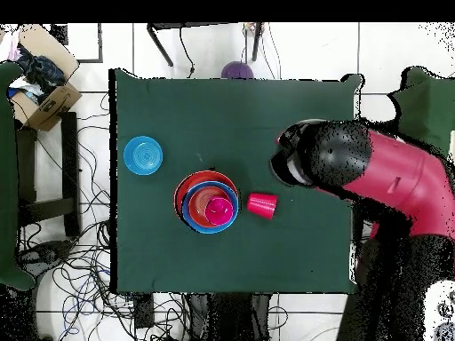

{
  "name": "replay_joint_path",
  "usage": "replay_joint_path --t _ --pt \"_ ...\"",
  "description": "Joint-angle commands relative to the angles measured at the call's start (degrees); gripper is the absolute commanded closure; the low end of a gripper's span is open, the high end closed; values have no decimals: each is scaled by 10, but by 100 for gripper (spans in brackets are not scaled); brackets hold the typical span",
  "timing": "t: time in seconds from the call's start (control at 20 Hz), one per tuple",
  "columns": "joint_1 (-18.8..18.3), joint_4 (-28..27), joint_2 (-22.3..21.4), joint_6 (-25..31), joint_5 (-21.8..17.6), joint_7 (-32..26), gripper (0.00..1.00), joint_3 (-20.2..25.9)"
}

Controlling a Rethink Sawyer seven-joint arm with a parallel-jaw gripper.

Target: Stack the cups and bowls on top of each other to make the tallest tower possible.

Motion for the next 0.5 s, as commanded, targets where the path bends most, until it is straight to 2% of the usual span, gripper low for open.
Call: replay_joint_path --t 0.05,0.25,0.5 --pt "-20 -16 66 -28 -55 -138 0 78" --pt "-23 -53 65 4 -60 -137 0 86" --pt "-17 -167 100 64 -87 -127 0 84"
